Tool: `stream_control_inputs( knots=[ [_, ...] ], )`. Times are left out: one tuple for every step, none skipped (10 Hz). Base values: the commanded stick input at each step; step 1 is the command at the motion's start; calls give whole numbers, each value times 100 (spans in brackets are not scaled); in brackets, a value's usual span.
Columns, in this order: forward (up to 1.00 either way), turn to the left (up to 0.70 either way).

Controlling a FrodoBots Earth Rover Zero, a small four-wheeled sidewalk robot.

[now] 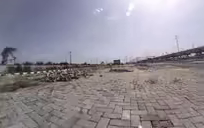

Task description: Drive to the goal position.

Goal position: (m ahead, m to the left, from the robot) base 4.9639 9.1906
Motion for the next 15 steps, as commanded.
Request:
stream_control_inputs(
  knots=[
    [0, 100],
    [0, 100],
    [0, 100],
    [0, 100],
    [0, 100],
    [0, 100],
    [0, 100],
    [0, 100],
    [0, 100],
    [0, 100],
    [0, 100],
    [0, 100],
    [0, 100],
    [0, 100],
    [0, 100]
  ],
)
